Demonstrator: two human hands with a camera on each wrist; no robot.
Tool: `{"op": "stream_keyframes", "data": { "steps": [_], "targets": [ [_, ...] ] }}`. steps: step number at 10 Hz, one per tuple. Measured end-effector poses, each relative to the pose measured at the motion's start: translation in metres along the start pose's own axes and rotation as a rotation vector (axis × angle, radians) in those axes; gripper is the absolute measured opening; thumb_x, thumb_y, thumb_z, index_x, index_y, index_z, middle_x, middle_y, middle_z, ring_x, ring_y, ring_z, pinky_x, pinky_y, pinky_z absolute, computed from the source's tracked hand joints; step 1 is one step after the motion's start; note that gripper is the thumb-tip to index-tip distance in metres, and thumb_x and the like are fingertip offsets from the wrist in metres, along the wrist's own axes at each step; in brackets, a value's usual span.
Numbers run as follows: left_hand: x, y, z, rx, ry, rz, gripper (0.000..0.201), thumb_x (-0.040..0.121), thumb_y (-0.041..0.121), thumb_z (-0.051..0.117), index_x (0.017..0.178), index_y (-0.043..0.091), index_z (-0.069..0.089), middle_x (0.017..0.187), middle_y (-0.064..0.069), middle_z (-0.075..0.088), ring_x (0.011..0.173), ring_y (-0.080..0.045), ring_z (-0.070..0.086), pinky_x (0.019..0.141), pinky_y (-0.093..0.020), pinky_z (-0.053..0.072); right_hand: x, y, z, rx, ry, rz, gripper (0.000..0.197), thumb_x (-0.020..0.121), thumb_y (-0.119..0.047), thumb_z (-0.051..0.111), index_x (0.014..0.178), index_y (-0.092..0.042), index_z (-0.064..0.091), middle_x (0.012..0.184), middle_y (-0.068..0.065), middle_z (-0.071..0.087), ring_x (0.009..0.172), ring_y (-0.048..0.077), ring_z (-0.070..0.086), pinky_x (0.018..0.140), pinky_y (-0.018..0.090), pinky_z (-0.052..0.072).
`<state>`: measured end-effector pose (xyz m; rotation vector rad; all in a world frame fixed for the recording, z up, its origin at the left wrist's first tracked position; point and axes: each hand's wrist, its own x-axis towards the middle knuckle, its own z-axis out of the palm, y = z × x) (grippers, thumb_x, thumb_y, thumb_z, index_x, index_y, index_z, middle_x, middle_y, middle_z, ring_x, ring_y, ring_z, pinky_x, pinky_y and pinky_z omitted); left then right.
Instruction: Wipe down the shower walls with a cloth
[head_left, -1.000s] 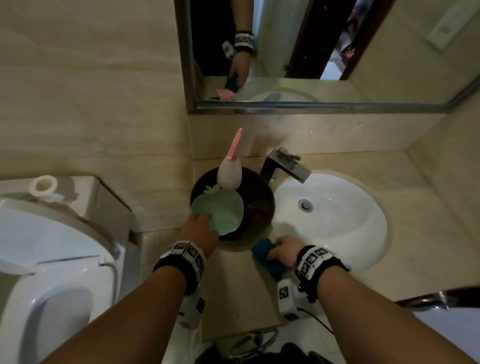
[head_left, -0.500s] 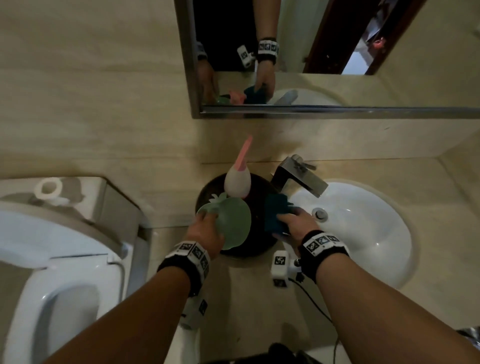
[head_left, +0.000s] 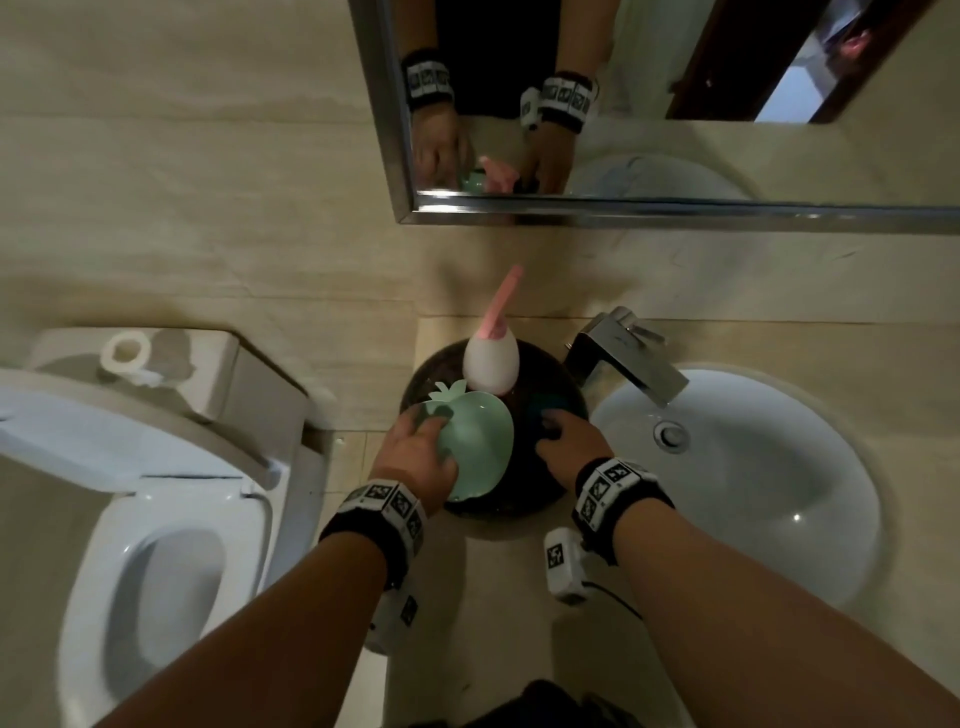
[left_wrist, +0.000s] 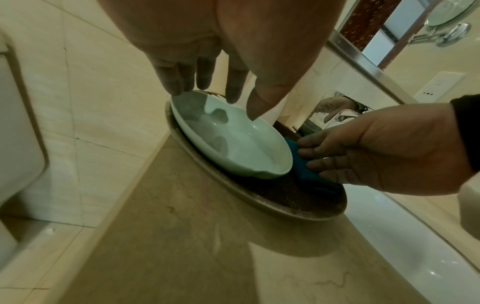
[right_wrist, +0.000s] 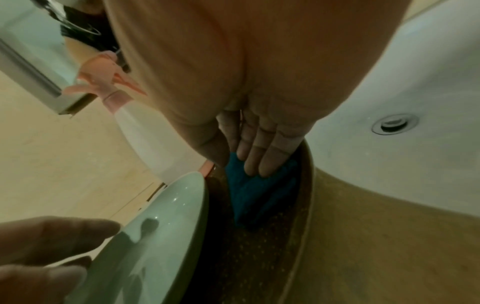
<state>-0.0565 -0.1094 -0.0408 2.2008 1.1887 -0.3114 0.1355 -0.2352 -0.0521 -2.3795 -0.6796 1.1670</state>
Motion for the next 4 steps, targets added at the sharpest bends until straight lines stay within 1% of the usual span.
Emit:
{"op": "stream_keyframes", "data": {
  "steps": [1, 2, 3, 4],
  "targets": [
    [-0.002, -0.002, -0.001, 0.005, -0.001, 0.004, 0.066, 0.095, 0.033, 0.062, 0.157, 0.024, 0.039, 0.17, -0.008, 0.019, 0.153, -0.031, 0.028, 0.127, -0.037, 0.024, 0.005, 0.004, -0.001, 0.035, -0.025, 0.036, 0.064, 0.096, -0.019, 0.06, 0.156, -0.025, 0.04, 0.154, 0.0, 0.051, 0.138, 0.026, 0.05, 0.113, 0.035, 0.041],
    [-0.007, -0.001, -0.007, 0.009, -0.002, 0.011, 0.069, 0.095, 0.034, 0.063, 0.159, 0.026, 0.037, 0.171, -0.008, 0.017, 0.154, -0.03, 0.027, 0.128, -0.036, 0.023, 0.001, 0.0, -0.004, 0.077, -0.068, 0.036, 0.069, 0.094, -0.021, 0.065, 0.157, -0.023, 0.037, 0.156, 0.003, 0.047, 0.14, 0.028, 0.047, 0.115, 0.038, 0.04],
    [-0.013, 0.003, -0.015, 0.003, 0.013, 0.045, 0.07, 0.097, 0.035, 0.062, 0.16, 0.027, 0.034, 0.171, -0.008, 0.015, 0.155, -0.031, 0.026, 0.127, -0.036, 0.023, -0.008, -0.002, -0.006, 0.07, -0.055, 0.02, 0.069, 0.094, -0.024, 0.066, 0.157, -0.022, 0.038, 0.156, 0.009, 0.047, 0.138, 0.031, 0.049, 0.113, 0.04, 0.043],
    [-0.021, 0.008, -0.031, 0.002, 0.014, 0.074, 0.072, 0.098, 0.038, 0.062, 0.162, 0.027, 0.032, 0.172, -0.009, 0.015, 0.155, -0.031, 0.026, 0.126, -0.034, 0.026, -0.025, 0.0, -0.01, -0.024, 0.061, 0.013, 0.068, 0.092, -0.03, 0.064, 0.155, -0.022, 0.04, 0.153, 0.011, 0.05, 0.134, 0.032, 0.053, 0.11, 0.04, 0.046]
  ]
}}
